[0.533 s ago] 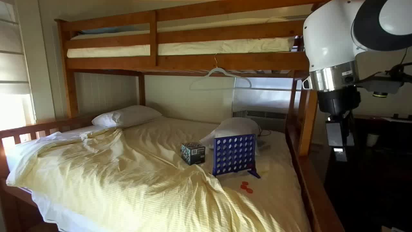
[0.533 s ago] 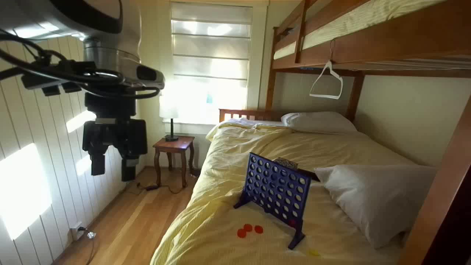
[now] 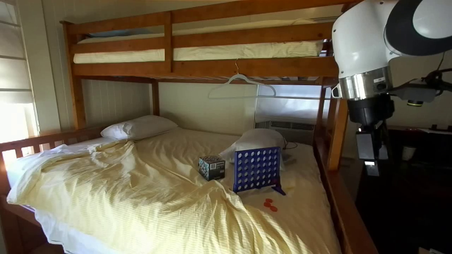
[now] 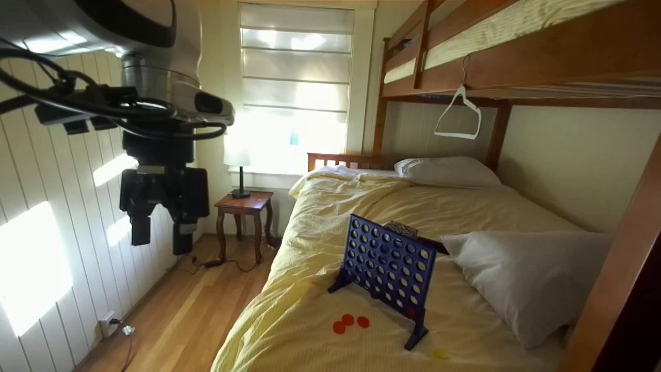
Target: Put the orange circle inside the blue object
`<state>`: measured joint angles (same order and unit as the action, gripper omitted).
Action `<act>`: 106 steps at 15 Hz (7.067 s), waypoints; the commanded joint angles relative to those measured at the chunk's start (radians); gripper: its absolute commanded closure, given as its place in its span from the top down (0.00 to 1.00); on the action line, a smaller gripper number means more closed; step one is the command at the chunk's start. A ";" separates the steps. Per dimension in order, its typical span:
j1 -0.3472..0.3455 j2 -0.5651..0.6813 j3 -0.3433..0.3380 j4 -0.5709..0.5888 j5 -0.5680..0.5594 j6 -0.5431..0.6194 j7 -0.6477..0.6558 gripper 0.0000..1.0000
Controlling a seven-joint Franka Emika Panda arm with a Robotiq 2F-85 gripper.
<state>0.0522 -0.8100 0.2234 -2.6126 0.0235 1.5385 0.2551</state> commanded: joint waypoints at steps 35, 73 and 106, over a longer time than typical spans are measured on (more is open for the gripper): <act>-0.124 0.952 -0.281 0.224 0.012 1.009 -0.046 1.00; 0.046 1.450 -0.420 0.740 -0.165 0.659 0.375 0.93; 0.074 1.532 -0.432 0.842 -0.238 0.572 0.357 0.01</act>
<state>0.1156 0.7012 -0.1982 -1.8059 -0.1876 2.1462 0.6056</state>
